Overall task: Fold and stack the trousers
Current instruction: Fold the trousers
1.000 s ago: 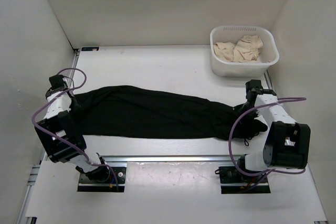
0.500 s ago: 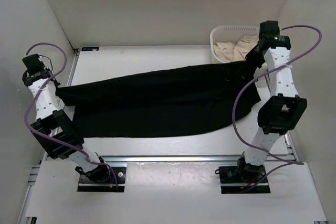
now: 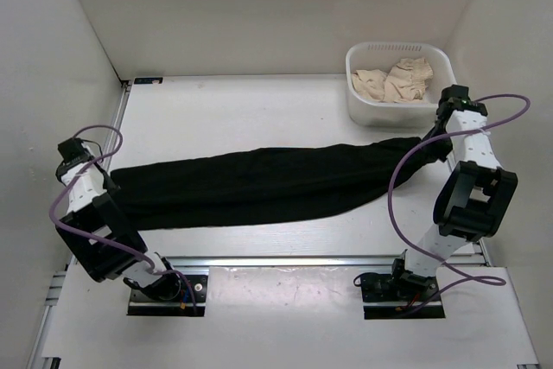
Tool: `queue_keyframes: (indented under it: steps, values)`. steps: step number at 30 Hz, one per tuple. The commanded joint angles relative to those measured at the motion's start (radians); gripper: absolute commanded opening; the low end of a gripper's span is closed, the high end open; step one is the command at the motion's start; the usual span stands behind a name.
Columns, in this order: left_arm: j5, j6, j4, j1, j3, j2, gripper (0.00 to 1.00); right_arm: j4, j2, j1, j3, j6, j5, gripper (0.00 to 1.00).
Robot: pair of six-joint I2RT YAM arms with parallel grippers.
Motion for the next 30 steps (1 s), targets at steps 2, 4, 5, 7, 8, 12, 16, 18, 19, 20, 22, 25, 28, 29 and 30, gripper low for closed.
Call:
queue_keyframes:
  steps: [2,4,5,7,8,12,16,18,19,20,22,25,28,29,30]
  values:
    - [-0.064,0.000,-0.011,0.032,-0.015,-0.089,0.14,0.037,-0.050,-0.035,-0.028,-0.038,0.033,0.00]
    - [-0.077,0.000,-0.029,0.043,-0.004,-0.098,0.14,0.037,-0.050,-0.055,-0.028,-0.028,0.024,0.00]
    - [-0.097,0.000,-0.039,0.052,-0.004,-0.098,0.14,0.037,-0.061,-0.055,-0.028,-0.028,0.024,0.00]
    - [-0.117,0.000,-0.048,0.052,-0.004,-0.107,0.14,0.028,-0.061,-0.055,-0.028,-0.028,0.024,0.00]
    - [-0.127,0.000,-0.048,0.052,-0.018,-0.107,0.14,0.028,-0.061,-0.055,-0.045,-0.028,0.014,0.00]
    - [-0.145,0.000,-0.048,0.061,-0.131,-0.106,0.14,0.037,-0.052,-0.055,-0.143,-0.028,0.014,0.00]
    - [-0.124,0.000,-0.048,0.061,-0.168,-0.083,0.14,0.101,-0.052,-0.064,-0.198,-0.018,-0.066,0.00]
    - [-0.124,0.000,-0.048,0.061,-0.168,-0.070,0.24,0.110,-0.052,-0.064,-0.198,-0.018,-0.067,0.22]
    - [-0.124,0.000,-0.048,0.061,-0.168,-0.061,0.33,0.110,-0.052,-0.064,-0.198,-0.018,-0.056,0.36]
    - [-0.124,0.000,-0.048,0.061,-0.168,-0.061,0.42,0.110,-0.052,-0.064,-0.198,-0.030,-0.044,0.63]
    - [-0.133,0.000,-0.048,0.072,-0.168,-0.070,0.65,0.101,-0.052,-0.064,-0.198,-0.042,-0.012,0.78]
    - [-0.133,0.000,-0.074,0.093,-0.112,-0.110,0.77,0.116,-0.101,-0.064,-0.229,-0.056,-0.003,0.85]
    - [-0.092,0.000,-0.126,0.093,-0.012,-0.124,0.83,0.144,-0.191,-0.064,-0.287,-0.047,-0.002,0.91]
    - [-0.070,0.000,-0.167,0.093,0.018,-0.124,0.83,0.155,-0.235,-0.064,-0.305,-0.038,-0.016,0.93]
    - [-0.052,0.000,-0.186,0.093,0.046,-0.124,0.83,0.166,-0.254,-0.064,-0.324,-0.019,-0.039,0.97]
